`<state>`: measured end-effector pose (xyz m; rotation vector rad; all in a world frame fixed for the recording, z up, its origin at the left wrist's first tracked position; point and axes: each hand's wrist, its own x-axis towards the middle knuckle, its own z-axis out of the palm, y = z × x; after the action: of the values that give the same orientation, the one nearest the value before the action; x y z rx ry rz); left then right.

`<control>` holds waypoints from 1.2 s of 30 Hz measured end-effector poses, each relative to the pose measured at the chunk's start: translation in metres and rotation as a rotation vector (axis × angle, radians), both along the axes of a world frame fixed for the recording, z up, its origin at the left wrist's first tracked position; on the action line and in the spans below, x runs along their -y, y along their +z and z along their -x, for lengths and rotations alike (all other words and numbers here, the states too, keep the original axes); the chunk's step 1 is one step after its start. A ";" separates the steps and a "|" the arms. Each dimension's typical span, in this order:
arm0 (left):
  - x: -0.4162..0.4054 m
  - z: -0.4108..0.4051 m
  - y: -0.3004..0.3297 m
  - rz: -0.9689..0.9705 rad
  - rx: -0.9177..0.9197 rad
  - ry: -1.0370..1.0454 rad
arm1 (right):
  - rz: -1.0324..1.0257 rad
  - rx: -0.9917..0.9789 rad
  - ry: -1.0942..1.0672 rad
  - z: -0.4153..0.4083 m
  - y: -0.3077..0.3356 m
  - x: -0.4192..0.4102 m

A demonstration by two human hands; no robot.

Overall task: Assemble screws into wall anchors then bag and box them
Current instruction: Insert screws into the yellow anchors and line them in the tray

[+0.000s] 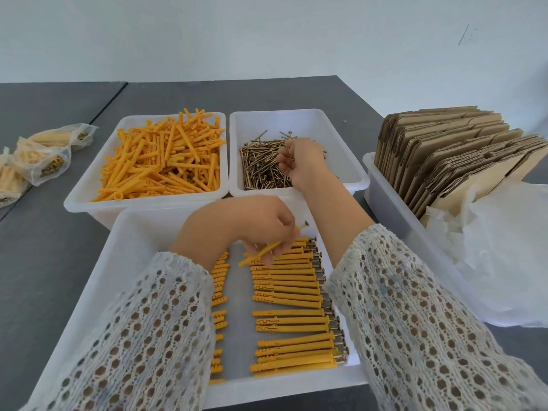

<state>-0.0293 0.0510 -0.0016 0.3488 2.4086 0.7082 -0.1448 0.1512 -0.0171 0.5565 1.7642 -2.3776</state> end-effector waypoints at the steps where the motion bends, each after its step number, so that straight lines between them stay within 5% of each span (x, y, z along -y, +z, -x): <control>1: -0.004 -0.001 -0.005 0.031 -0.005 -0.021 | -0.003 -0.006 -0.002 -0.001 0.001 0.000; 8: -0.017 0.001 -0.026 0.292 -0.243 -0.146 | -0.012 0.008 0.007 -0.004 0.004 0.003; 28: -0.033 -0.012 -0.040 0.265 -0.379 -0.242 | -0.110 -0.019 0.089 -0.004 0.004 0.006; 30: -0.032 -0.010 -0.037 0.244 -0.395 -0.219 | -0.237 -0.059 0.141 -0.003 0.000 0.008; 34: -0.019 0.001 -0.013 0.100 -0.505 -0.099 | -0.941 -0.351 0.327 -0.002 -0.014 0.006; 36: -0.005 0.004 -0.001 0.054 -0.596 -0.018 | -1.176 -0.320 0.414 0.000 -0.014 0.004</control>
<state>-0.0334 0.0561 -0.0028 0.6299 2.9690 0.5853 -0.1449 0.1470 -0.0306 -0.1482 2.9384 -1.0103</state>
